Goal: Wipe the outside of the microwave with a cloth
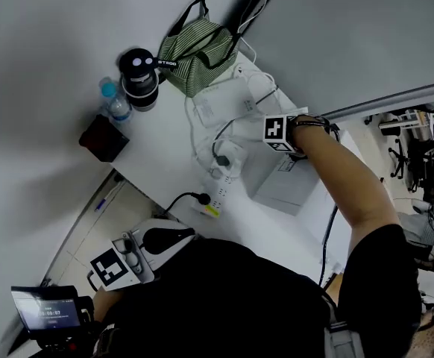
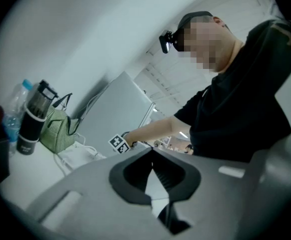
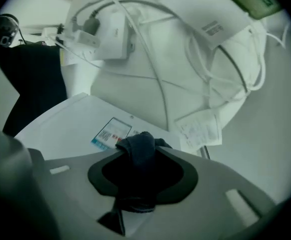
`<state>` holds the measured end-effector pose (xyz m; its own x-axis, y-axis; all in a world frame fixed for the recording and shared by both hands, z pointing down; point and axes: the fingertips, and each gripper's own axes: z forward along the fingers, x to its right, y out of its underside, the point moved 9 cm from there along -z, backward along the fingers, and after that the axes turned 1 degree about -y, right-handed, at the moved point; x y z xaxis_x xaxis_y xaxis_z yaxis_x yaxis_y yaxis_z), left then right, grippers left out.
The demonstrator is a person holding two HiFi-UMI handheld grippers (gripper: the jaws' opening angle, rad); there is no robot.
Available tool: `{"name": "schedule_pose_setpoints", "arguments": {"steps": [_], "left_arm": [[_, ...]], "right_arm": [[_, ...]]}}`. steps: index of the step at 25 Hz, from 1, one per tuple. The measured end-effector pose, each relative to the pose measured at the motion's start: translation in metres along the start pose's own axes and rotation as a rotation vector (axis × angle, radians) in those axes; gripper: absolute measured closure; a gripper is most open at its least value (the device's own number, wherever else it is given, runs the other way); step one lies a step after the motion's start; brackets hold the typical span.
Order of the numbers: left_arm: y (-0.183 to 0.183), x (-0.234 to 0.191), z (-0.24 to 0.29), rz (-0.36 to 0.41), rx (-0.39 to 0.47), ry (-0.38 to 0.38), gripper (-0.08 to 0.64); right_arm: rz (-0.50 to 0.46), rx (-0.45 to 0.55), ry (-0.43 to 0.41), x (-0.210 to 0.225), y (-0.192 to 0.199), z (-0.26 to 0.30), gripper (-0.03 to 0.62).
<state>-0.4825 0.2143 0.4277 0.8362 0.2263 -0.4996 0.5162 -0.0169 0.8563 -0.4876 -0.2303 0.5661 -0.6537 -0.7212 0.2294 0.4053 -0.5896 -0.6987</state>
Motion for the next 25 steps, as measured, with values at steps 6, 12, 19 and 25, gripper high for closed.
{"name": "schedule_pose_setpoints", "arguments": {"steps": [6, 12, 19, 25], "left_arm": [[0.018, -0.001, -0.029, -0.030, -0.004, -0.076, 0.555], [0.003, -0.001, -0.021, 0.008, 0.016, -0.018, 0.555], [-0.016, 0.003, 0.018, 0.086, 0.041, 0.119, 0.555], [-0.014, 0.005, 0.013, 0.060, 0.029, 0.096, 0.555]], "right_arm": [[0.009, -0.016, -0.006, 0.014, -0.053, 0.053, 0.476], [-0.027, 0.167, -0.079, -0.019, -0.003, -0.029, 0.465], [-0.010, 0.209, -0.064, -0.067, 0.086, -0.094, 0.463], [-0.038, 0.102, -0.064, -0.059, 0.020, -0.042, 0.468]]}}
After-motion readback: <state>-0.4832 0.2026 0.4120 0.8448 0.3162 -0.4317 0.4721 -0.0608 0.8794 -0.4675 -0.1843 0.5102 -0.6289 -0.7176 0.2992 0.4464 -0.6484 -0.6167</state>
